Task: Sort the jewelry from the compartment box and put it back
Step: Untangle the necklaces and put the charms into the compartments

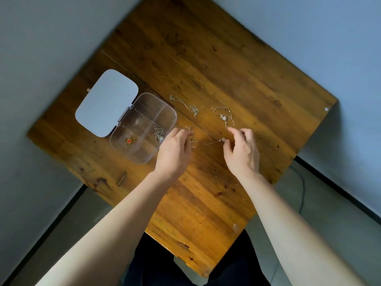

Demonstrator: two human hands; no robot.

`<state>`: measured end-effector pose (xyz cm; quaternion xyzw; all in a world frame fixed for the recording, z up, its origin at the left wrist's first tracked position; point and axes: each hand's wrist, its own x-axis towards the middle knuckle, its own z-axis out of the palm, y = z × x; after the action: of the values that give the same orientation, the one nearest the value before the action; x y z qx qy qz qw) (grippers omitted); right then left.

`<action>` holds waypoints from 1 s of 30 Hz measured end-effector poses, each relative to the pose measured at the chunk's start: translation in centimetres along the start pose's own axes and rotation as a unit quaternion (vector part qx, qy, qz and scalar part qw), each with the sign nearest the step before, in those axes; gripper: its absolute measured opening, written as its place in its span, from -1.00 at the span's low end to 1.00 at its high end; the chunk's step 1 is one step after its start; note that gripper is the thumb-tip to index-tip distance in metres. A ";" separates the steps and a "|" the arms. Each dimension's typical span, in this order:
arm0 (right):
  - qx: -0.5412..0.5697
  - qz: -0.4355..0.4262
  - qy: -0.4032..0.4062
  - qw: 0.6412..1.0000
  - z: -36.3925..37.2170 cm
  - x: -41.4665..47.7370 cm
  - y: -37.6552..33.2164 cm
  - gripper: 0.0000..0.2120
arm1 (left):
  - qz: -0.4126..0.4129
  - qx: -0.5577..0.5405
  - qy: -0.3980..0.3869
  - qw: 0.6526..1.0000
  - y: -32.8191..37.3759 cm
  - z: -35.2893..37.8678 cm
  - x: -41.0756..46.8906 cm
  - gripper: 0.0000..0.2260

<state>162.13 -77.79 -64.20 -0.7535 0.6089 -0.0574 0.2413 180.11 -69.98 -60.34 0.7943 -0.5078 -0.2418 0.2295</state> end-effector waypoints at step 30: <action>0.028 -0.041 -0.008 0.999 0.3 5.0 -1.8 -0.79 | -0.031 0.067 -0.024 0.997 -0.8 5.4 0.6 -0.84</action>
<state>165.16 -82.19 -64.72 -0.7711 0.5737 -0.0779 0.2648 177.59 -70.85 -65.13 0.8173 -0.5035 -0.2330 0.1559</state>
